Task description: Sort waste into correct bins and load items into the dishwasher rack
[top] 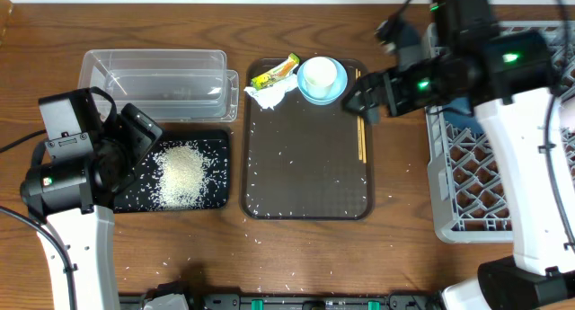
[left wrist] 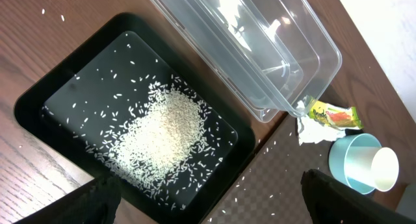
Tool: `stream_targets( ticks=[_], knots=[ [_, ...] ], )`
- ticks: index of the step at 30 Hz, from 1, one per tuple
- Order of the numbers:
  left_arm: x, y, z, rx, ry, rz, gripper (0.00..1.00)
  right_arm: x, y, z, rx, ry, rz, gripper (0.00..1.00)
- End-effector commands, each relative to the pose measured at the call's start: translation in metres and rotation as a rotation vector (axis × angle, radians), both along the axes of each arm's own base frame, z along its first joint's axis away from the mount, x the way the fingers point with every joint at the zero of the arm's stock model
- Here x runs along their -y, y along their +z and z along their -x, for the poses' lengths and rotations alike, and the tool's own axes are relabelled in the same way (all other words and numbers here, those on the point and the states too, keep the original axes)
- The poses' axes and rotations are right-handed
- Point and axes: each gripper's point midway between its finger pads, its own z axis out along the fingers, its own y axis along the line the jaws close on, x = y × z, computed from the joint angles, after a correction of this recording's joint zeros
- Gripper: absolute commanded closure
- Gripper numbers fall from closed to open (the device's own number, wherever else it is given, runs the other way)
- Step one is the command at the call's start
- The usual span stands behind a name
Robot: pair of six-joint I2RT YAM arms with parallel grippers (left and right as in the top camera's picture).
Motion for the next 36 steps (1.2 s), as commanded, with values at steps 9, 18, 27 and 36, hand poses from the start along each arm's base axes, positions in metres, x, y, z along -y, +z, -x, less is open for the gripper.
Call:
stream_targets(
  ticks=[9,18,27,36],
  knots=[
    [-0.003,0.005,-0.001,0.01,0.011,-0.009,0.08,-0.015,-0.032,0.019,-0.053,0.072,0.089,0.01],
    [-0.003,0.006,-0.001,0.011,0.011,-0.009,0.08,-0.017,-0.031,0.016,-0.037,0.071,0.083,0.01],
    [-0.003,0.005,-0.001,0.01,0.011,-0.009,0.08,-0.015,-0.032,0.015,-0.034,0.066,0.094,0.01],
    [-0.003,0.005,-0.001,0.01,0.011,-0.009,0.08,-0.015,-0.032,0.015,-0.034,0.066,0.094,0.01]
  ],
)
